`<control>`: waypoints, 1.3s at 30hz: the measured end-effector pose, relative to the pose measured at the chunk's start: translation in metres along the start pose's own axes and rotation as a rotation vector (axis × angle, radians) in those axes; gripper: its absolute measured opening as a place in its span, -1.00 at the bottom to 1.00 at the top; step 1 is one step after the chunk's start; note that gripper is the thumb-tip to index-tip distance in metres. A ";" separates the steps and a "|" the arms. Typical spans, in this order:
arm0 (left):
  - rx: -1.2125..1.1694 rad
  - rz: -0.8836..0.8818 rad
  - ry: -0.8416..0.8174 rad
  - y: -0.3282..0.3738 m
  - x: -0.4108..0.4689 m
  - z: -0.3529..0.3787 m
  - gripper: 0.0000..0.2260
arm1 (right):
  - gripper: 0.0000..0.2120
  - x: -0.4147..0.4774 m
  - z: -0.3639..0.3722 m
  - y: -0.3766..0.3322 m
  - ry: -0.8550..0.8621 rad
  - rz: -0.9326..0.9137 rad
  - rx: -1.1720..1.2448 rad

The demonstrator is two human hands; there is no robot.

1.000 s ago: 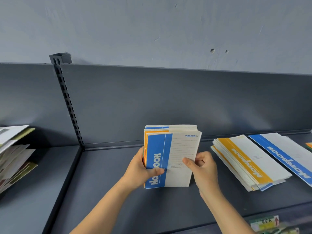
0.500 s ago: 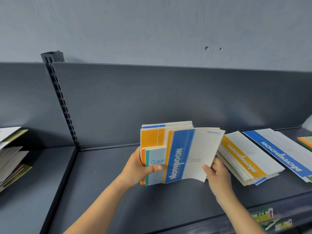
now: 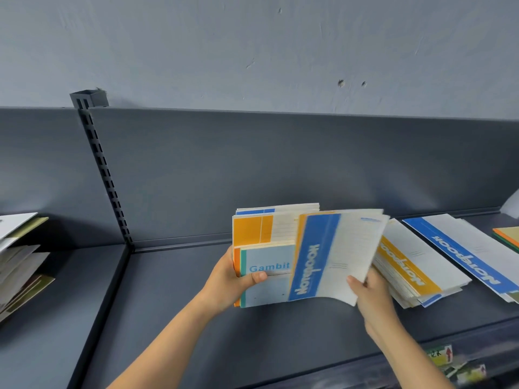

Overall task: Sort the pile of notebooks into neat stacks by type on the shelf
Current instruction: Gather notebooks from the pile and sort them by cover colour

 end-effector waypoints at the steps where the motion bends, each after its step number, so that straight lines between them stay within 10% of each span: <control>1: 0.001 -0.004 0.003 0.000 -0.001 -0.002 -0.61 | -0.75 0.003 -0.012 -0.001 0.080 -0.005 0.014; 7: -0.031 -0.043 -0.032 -0.004 -0.006 -0.019 -0.59 | -0.75 0.013 -0.024 -0.024 0.223 -0.061 0.157; 21: -0.112 -0.035 0.000 -0.007 -0.008 -0.016 -0.35 | -0.59 -0.017 0.095 -0.043 -0.486 0.050 0.147; 28: -0.100 -0.050 -0.005 -0.010 -0.006 -0.014 -0.46 | -0.71 -0.026 0.066 -0.068 -0.097 -0.370 -0.085; 39: -0.069 -0.026 0.058 -0.010 -0.006 -0.015 -0.49 | -0.85 -0.016 0.063 -0.067 -0.114 -0.325 0.038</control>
Point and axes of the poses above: each hand's wrist, its own x-axis towards the middle knuckle, its own z-axis out of the palm, y = z × x, the point moved 4 cm from there along x, towards the middle knuckle, and after that the axes turned 10 degrees about -y, right-handed, at the moved point
